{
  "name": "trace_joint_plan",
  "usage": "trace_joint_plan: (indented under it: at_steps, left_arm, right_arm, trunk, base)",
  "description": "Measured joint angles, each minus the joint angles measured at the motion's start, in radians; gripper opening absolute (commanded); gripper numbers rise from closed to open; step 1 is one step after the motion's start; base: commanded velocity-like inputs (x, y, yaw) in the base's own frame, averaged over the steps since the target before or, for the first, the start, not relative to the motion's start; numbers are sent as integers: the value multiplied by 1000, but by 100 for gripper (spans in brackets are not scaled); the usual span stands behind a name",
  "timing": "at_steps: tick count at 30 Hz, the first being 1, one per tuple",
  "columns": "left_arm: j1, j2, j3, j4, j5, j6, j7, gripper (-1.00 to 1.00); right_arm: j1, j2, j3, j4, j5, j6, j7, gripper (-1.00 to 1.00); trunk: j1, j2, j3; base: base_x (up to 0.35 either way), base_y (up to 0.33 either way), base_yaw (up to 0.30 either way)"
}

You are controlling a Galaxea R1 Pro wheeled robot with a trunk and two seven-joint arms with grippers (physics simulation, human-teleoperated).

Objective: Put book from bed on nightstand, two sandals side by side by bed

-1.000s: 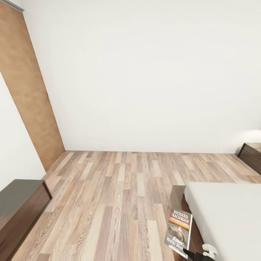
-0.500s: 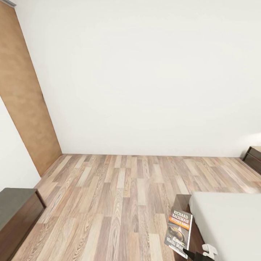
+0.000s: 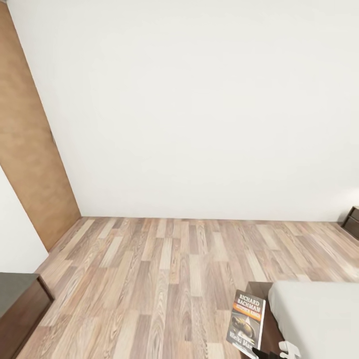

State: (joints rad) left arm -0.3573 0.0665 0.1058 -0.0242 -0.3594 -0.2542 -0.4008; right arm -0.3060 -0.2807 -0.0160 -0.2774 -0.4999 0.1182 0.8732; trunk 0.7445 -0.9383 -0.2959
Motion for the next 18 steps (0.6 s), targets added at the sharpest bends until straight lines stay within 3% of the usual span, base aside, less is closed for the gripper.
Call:
trace_joint_plan:
  at_steps: [18]
  left_arm:
    - [1,1,8,-1,10,-2,1,100]
  right_arm:
    - [0,0,-1,40,-4,0,0,-100]
  trunk:
    - [0,0,0]
  base:
    - [328,0,0]
